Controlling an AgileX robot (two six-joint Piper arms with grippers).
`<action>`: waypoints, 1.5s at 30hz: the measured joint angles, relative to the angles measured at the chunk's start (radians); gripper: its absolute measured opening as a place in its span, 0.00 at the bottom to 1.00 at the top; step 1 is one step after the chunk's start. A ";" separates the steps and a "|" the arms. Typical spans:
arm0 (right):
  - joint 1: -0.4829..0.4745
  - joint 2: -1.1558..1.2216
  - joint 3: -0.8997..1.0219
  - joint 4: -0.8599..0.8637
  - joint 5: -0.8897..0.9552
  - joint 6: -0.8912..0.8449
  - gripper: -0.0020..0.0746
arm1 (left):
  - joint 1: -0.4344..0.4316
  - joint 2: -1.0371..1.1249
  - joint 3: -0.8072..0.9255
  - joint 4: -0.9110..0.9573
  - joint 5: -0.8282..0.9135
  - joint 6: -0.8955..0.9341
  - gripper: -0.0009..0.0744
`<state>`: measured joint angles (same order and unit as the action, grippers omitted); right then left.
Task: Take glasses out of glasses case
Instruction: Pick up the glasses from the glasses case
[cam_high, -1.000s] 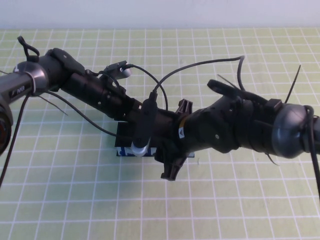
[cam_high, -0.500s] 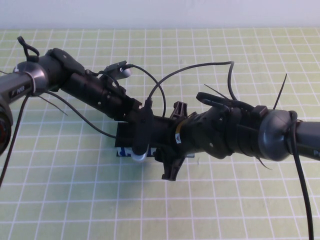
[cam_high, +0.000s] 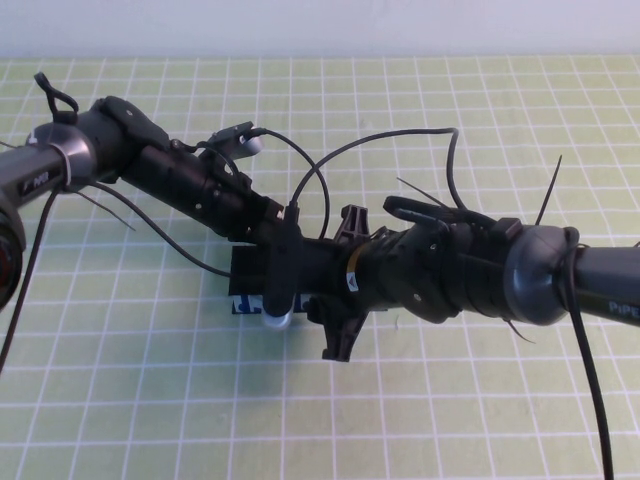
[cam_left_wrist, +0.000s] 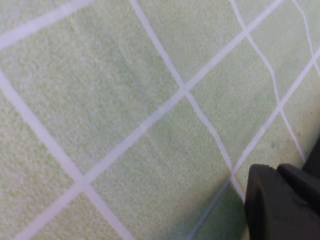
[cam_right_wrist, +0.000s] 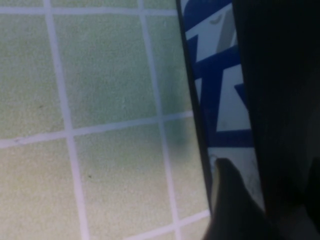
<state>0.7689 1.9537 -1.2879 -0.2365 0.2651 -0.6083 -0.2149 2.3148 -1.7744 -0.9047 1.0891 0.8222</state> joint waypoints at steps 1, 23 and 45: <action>0.000 0.002 0.000 0.000 -0.004 0.000 0.39 | 0.000 0.000 0.000 0.000 0.000 0.000 0.01; 0.002 -0.008 -0.006 -0.079 -0.009 -0.004 0.08 | 0.000 0.000 -0.006 0.000 0.006 0.000 0.01; 0.002 -0.054 -0.006 -0.103 0.000 0.120 0.03 | 0.129 -0.478 0.123 -0.014 0.006 0.080 0.01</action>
<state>0.7713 1.8993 -1.2941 -0.3394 0.2649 -0.4884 -0.0859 1.8363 -1.6516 -0.9187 1.0950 0.9018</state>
